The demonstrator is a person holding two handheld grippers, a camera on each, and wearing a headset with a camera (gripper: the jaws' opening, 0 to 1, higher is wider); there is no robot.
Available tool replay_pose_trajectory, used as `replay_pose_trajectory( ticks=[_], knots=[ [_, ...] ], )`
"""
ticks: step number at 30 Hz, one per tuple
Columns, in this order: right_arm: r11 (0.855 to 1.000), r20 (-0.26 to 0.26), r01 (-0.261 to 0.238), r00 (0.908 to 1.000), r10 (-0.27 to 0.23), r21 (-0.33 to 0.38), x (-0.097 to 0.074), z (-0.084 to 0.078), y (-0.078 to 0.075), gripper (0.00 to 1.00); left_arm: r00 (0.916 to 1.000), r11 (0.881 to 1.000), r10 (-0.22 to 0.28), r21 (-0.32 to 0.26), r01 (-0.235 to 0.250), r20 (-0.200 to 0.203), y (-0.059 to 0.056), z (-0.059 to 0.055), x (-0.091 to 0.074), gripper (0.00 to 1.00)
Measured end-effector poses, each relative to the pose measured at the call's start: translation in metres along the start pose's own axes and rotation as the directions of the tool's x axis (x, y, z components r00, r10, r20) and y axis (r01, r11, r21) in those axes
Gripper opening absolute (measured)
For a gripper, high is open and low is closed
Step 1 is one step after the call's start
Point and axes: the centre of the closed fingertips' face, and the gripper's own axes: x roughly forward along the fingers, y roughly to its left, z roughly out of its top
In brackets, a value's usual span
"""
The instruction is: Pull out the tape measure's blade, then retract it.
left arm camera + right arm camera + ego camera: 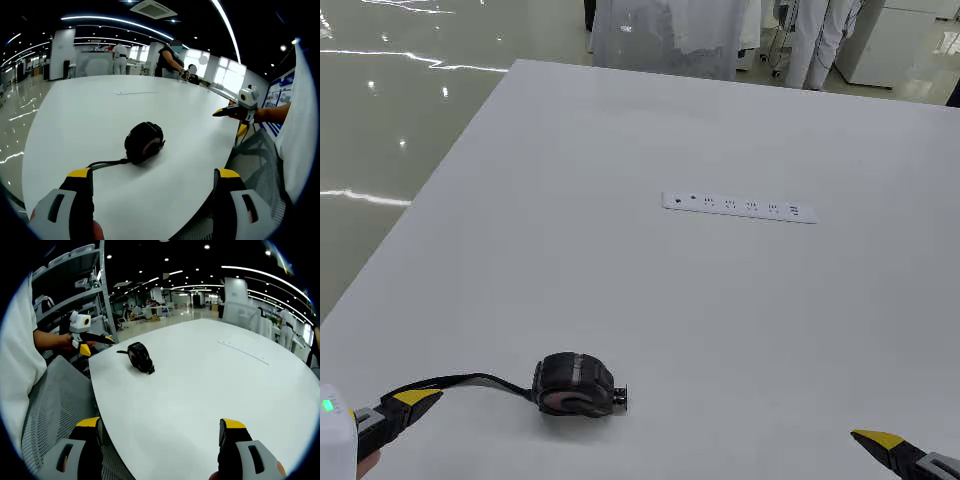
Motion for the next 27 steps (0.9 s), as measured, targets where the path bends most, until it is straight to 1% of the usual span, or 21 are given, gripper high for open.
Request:
replay_pose_trajectory(
  ticks=[12, 16, 20, 22, 23, 27],
  knots=[
    [1.0, -0.003, -0.001, 1.0, 0.001, 0.001, 0.002, -0.002, -0.001, 0.99, 0.9998, 1.0, -0.011, 0.0, 0.011, -0.014, -0.001, -0.003, 0.003, 0.98],
    [1.0, 0.001, -0.001, 1.0, 0.001, -0.002, 0.003, 0.0, -0.002, 0.99, 0.9997, 1.0, -0.015, -0.012, 0.015, -0.019, 0.0, -0.003, 0.005, 0.98],
    [1.0, -0.002, -0.005, 1.0, 0.005, 0.0, 0.005, 0.001, -0.004, 0.99, 0.9997, 1.0, -0.016, -0.003, 0.015, -0.016, 0.0, -0.001, 0.006, 0.95],
    [1.0, -0.002, -0.006, 1.0, 0.006, -0.002, 0.007, 0.001, -0.005, 0.99, 0.9997, 1.0, -0.023, -0.01, 0.023, -0.01, 0.001, 0.001, 0.008, 0.95],
    [1.0, -0.005, -0.01, 0.9999, 0.01, -0.002, 0.008, 0.001, -0.005, 0.99, 0.9995, 0.999, -0.028, -0.016, 0.028, -0.015, 0.001, 0.001, 0.009, 0.94],
    [1.0, -0.005, -0.011, 0.9999, 0.011, -0.006, 0.01, 0.004, -0.008, 0.99, 0.9997, 1.0, -0.021, -0.01, 0.021, -0.009, 0.004, 0.004, 0.01, 0.91]
  ],
)
